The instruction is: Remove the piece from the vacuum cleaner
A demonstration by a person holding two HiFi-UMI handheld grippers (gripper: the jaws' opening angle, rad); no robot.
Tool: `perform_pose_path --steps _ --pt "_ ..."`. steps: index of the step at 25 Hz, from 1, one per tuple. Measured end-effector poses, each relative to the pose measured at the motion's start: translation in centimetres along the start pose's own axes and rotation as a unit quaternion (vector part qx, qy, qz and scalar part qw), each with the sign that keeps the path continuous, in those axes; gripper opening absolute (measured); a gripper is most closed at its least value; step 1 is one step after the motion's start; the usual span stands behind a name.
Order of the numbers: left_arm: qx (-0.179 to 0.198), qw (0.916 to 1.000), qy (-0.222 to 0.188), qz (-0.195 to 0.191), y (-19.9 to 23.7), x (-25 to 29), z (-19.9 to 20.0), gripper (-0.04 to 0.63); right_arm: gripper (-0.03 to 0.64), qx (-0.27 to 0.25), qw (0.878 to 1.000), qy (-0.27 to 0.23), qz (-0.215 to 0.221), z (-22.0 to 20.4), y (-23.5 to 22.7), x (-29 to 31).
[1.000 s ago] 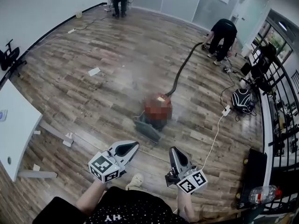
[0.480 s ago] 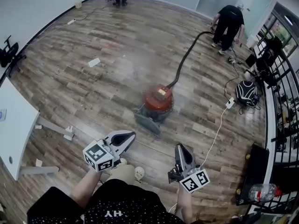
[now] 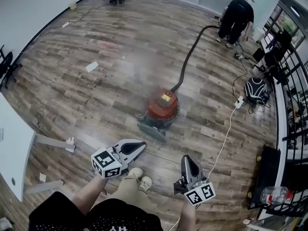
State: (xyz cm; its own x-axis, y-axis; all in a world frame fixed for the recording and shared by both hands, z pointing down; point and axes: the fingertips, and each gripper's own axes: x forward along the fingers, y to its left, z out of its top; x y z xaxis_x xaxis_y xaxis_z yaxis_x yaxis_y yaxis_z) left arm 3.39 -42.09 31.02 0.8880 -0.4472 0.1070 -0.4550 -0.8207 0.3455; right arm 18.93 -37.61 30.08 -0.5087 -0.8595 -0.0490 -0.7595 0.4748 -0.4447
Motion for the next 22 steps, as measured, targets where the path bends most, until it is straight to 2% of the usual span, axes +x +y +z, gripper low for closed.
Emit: perform_pose_path --steps 10,16,22 --pt "-0.012 0.9999 0.011 -0.003 7.0 4.1 -5.7 0.0 0.009 -0.012 1.0 0.024 0.007 -4.7 -4.9 4.4" --pt "0.014 0.9993 0.032 -0.014 10.2 6.0 -9.9 0.0 0.009 -0.006 1.0 0.03 -0.003 -9.3 -8.2 5.6" --pt "0.022 0.9991 0.031 -0.021 13.6 6.9 -15.0 0.0 0.009 0.01 0.999 0.028 0.017 -15.4 -11.0 7.6"
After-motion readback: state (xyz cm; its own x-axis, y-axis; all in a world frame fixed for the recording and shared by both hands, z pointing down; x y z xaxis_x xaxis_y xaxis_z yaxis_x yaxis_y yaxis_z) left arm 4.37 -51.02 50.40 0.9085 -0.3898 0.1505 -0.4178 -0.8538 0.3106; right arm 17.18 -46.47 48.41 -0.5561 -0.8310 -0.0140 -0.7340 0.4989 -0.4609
